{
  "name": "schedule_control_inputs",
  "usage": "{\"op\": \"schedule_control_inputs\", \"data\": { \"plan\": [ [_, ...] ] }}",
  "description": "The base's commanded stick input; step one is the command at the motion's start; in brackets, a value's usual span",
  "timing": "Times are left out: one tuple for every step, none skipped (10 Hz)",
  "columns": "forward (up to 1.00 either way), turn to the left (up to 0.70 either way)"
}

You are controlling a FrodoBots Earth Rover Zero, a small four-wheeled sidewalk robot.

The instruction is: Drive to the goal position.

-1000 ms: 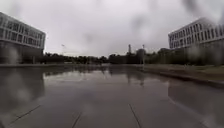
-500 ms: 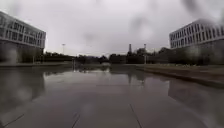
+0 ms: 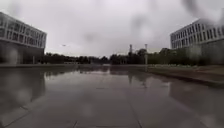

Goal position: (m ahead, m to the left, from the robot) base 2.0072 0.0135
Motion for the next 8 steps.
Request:
{"op": "schedule_control_inputs", "data": {
  "plan": [
    [0.55,0.00],
    [0.55,0.00],
    [0.55,0.00],
    [0.55,0.00],
    [0.55,0.00],
    [0.55,0.00],
    [0.55,0.00],
    [0.55,0.00]
  ]
}}
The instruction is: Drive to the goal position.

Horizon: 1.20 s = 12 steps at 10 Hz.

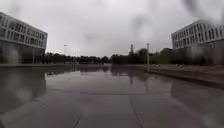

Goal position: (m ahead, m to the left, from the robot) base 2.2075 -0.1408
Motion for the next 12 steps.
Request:
{"op": "schedule_control_inputs", "data": {
  "plan": [
    [0.55,0.00],
    [0.55,0.00],
    [0.55,0.00],
    [0.55,0.00],
    [0.55,0.00],
    [0.55,0.00],
    [0.55,0.00],
    [0.55,0.00],
    [0.55,0.00],
    [0.55,0.00],
    [0.55,0.00],
    [0.55,0.00]
  ]
}}
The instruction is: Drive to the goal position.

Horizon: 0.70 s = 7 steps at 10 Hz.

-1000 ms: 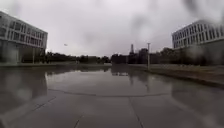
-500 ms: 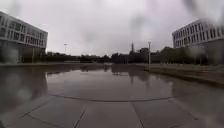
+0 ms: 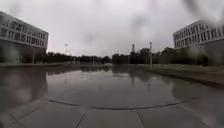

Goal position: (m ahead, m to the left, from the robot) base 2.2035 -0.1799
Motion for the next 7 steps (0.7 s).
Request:
{"op": "schedule_control_inputs", "data": {
  "plan": [
    [0.55,0.00],
    [0.55,0.00],
    [0.55,0.00],
    [0.55,0.00],
    [0.55,0.00],
    [0.55,0.00],
    [0.55,0.00]
  ]
}}
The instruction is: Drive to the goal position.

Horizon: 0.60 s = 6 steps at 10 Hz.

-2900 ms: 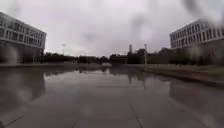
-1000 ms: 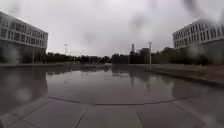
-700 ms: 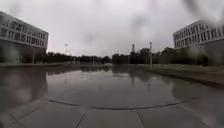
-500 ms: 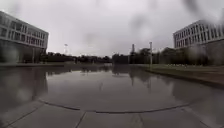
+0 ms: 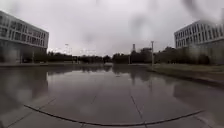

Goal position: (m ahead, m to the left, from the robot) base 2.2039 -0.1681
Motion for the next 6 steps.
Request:
{"op": "schedule_control_inputs", "data": {
  "plan": [
    [0.55,0.00],
    [0.55,0.00],
    [0.55,0.00],
    [0.55,0.00],
    [0.55,0.00],
    [0.55,0.00]
  ]
}}
